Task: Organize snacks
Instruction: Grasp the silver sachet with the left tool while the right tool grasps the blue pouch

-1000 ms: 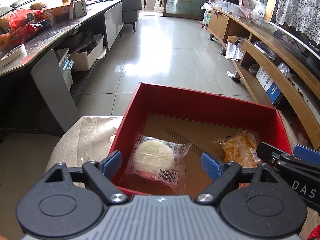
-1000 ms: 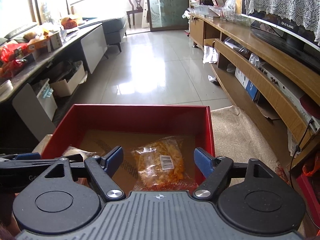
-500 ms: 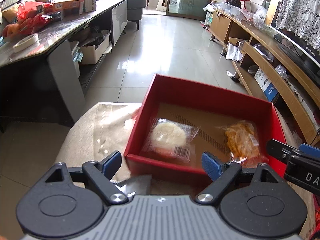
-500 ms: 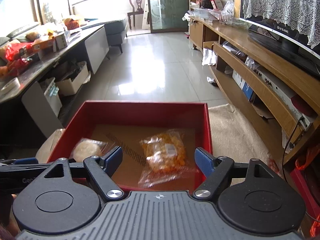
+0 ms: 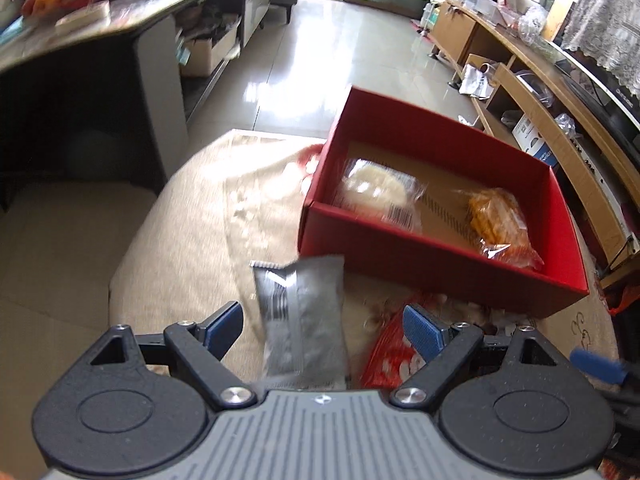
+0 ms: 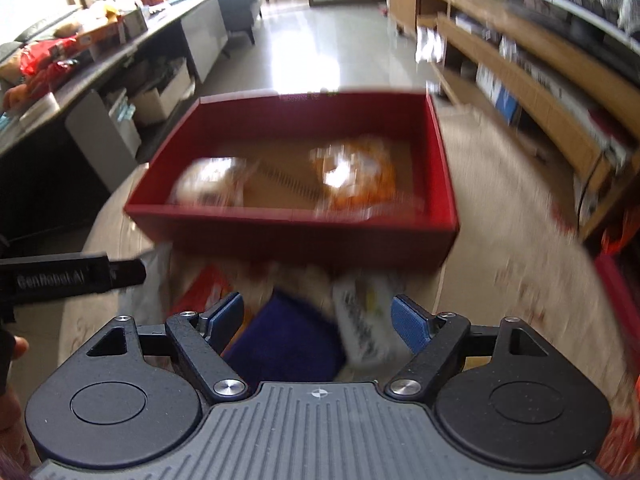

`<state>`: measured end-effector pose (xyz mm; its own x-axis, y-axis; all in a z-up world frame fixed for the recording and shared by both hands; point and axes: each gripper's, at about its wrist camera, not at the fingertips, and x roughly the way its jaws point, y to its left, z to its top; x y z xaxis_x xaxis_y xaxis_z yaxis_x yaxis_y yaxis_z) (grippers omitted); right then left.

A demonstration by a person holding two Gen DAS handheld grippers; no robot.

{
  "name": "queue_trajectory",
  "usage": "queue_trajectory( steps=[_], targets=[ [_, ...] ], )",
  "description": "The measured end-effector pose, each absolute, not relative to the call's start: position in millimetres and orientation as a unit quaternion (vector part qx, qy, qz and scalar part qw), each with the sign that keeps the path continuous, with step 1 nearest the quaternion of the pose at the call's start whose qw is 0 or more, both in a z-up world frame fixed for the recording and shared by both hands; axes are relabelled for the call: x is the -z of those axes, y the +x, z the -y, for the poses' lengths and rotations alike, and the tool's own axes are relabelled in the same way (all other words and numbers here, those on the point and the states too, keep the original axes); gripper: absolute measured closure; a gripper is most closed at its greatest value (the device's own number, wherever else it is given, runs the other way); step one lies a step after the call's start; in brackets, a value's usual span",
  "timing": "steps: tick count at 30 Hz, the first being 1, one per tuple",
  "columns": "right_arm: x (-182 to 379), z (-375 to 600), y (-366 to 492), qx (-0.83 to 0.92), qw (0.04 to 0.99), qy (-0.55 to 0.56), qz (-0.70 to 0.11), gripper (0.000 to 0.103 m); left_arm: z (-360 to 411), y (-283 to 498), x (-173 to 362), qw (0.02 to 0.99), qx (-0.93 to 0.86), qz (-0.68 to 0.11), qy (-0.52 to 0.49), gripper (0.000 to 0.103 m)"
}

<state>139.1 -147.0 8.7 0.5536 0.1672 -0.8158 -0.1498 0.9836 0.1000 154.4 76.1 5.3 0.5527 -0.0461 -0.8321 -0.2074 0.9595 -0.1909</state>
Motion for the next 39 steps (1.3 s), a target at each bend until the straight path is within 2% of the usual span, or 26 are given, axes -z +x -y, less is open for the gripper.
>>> queue_trajectory(
  steps=[7, 16, 22, 23, 24, 26, 39],
  targets=[
    [17.2, 147.7, 130.6, -0.09, 0.849, 0.068, -0.516, 0.018, -83.4, 142.9, -2.1, 0.867, -0.047, -0.475, -0.147, 0.019],
    [39.1, 138.5, 142.8, -0.087, 0.83, 0.128, -0.536, 0.016, -92.7, 141.7, -0.5, 0.865, -0.041, -0.476, -0.155, 0.019],
    [49.2, 129.4, 148.0, -0.071, 0.837, 0.108, -0.532, 0.014, -93.0, 141.3, 6.4, 0.86, -0.039, -0.486, -0.148, 0.019],
    [47.9, 126.6, 147.1, -0.074, 0.84, 0.096, -0.528, 0.018, -92.8, 141.0, 7.6, 0.859, -0.039, -0.489, -0.146, 0.019],
    [46.8, 125.1, 146.2, -0.084, 0.842, 0.089, -0.526, 0.029, -92.9, 140.5, 8.7, 0.858, -0.038, -0.491, -0.146, 0.019],
    [44.0, 123.9, 145.0, -0.106, 0.838, 0.086, -0.529, 0.031, -93.0, 138.9, 10.2, 0.856, -0.033, -0.494, -0.146, 0.019],
    [18.2, 135.9, 124.0, -0.102, 0.867, -0.014, -0.487, 0.032, -79.0, 120.3, 43.3, 0.83, -0.039, -0.535, -0.15, 0.019]
  ],
)
